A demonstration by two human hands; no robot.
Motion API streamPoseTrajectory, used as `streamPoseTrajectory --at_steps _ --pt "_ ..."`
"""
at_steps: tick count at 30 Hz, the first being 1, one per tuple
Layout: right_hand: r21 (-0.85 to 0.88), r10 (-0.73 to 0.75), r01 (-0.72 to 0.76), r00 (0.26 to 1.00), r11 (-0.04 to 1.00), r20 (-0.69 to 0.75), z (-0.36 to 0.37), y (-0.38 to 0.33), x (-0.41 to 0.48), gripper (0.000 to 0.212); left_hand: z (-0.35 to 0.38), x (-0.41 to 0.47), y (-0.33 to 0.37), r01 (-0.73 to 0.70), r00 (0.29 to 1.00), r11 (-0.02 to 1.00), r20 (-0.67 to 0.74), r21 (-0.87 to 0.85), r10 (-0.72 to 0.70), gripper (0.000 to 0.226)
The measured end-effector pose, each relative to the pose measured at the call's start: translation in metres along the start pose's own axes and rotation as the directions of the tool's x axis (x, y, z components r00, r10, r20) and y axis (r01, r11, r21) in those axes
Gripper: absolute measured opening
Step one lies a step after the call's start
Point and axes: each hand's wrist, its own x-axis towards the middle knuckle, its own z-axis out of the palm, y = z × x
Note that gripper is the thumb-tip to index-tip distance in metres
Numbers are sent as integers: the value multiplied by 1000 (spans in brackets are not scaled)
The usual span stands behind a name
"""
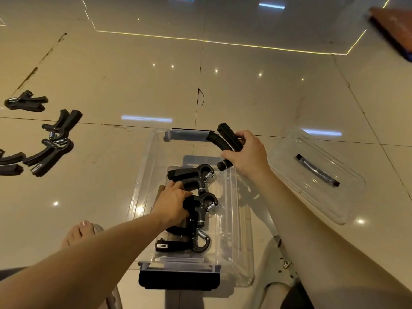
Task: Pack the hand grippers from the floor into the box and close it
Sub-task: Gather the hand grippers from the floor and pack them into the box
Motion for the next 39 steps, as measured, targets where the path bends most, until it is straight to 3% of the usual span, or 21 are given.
streamPoseTrajectory --at_steps 5,10,15,17,20,23,26,30,33,39 --pt "5 0 -1 1000 1000 7 1 0 0 60 0 -1 0 65 997 994 -36 -84 -68 42" --pt "-1 2 -2 1000 1000 12 -1 -1 0 59 -1 0 1 100 995 994 -13 -51 -101 46" --pt "-27 -4 4 1000 1000 18 -4 -1 -1 60 -17 7 6 130 991 990 -1 -56 -131 62" --pt "-38 -20 21 999 999 25 -7 -4 -5 60 -35 13 10 134 989 979 -40 -151 -142 62" --pt "-47 -35 36 999 998 35 -12 -11 -12 60 -74 20 17 130 978 910 -100 -393 -183 62" --pt "-61 -62 67 995 996 81 -18 -23 -18 62 -115 18 21 55 966 862 -191 -505 -173 60" --pt "-80 -94 112 975 991 202 -18 -38 -24 65 -148 10 21 -41 981 812 -176 -582 -77 57" --pt "-20 -113 122 959 992 258 -11 -49 -35 68 -167 -4 21 -24 1000 759 -21 -650 14 38" --pt "47 -134 126 956 991 260 -6 -54 -40 66 -164 -13 17 -60 996 742 -91 -668 -1 32" --pt "164 -187 147 947 975 262 -7 -59 -44 61 -167 -25 12 -117 983 578 -177 -807 -47 22"
